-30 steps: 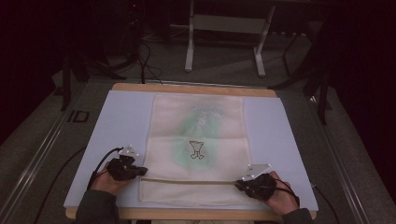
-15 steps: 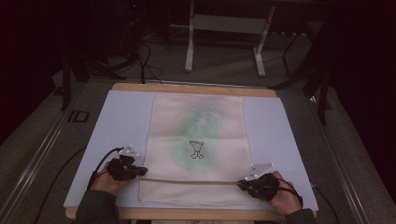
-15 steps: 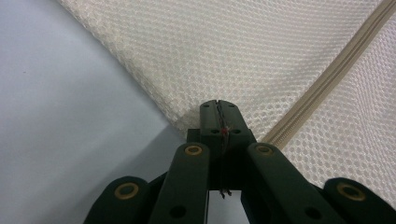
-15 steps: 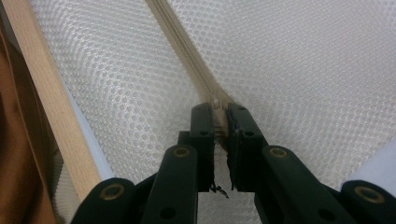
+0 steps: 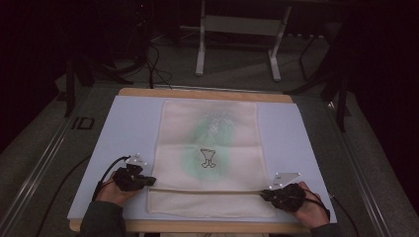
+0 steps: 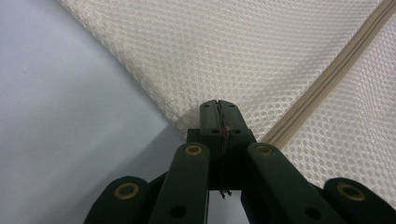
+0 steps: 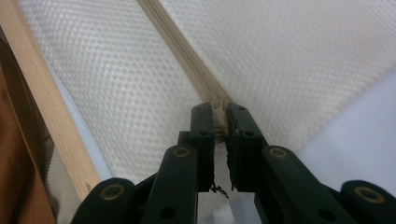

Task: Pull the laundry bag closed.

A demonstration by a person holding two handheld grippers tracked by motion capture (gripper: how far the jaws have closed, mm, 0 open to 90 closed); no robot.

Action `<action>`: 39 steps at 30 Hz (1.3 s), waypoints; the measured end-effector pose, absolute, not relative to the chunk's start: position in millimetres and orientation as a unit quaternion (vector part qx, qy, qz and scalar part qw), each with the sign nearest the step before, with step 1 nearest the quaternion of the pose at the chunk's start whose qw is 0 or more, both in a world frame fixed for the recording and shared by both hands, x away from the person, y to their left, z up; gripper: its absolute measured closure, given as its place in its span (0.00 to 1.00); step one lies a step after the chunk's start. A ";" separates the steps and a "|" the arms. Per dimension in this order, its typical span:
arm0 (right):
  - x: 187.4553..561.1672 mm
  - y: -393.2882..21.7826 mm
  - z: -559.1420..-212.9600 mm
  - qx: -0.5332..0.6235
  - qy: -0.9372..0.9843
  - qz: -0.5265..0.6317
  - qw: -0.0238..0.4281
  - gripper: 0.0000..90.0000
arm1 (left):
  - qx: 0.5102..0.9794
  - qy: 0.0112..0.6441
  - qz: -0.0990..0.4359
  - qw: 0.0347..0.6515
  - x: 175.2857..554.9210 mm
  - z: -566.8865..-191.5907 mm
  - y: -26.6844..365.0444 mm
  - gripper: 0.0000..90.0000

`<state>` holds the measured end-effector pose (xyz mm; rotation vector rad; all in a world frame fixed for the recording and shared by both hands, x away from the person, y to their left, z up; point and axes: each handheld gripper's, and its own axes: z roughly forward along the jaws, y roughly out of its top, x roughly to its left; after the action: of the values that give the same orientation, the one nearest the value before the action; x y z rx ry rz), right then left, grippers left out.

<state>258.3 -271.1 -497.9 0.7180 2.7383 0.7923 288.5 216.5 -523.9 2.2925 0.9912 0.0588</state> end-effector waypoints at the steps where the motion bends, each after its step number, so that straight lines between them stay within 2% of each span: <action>1: 258.2 -273.5 -497.7 0.244 0.926 0.269 0.101 0.92 | 0.870 0.377 0.022 0.316 288.4 -523.9 216.5 1.00; 19: 259.9 -283.8 -502.1 0.257 0.924 0.267 0.091 0.92 | 0.870 0.378 0.020 0.317 288.9 -523.9 216.9 1.00; 21: 260.9 -282.9 -503.6 0.258 0.924 0.268 0.087 0.87 | 0.868 0.380 0.018 0.318 289.0 -523.9 217.2 0.99; 23: 261.9 -283.8 -504.1 0.261 0.923 0.268 0.093 0.76 | 0.868 0.381 0.017 0.319 289.0 -523.9 217.3 0.99; 27: 261.8 -285.7 -500.3 0.271 0.914 0.286 0.096 0.68 | 0.869 0.378 0.016 0.319 288.9 -523.4 217.0 0.97; 32: 262.3 -283.0 -499.0 0.273 0.910 0.296 0.102 0.67 | 0.865 0.376 0.010 0.333 289.6 -524.8 218.3 0.95; 39: 264.5 -273.9 -500.7 0.268 0.908 0.302 0.109 0.65 | 0.872 0.365 0.030 0.325 289.6 -521.3 209.1 0.94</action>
<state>264.5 -273.9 -500.7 0.7866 2.6708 0.8889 289.6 209.1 -521.3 2.2874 0.9561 0.0775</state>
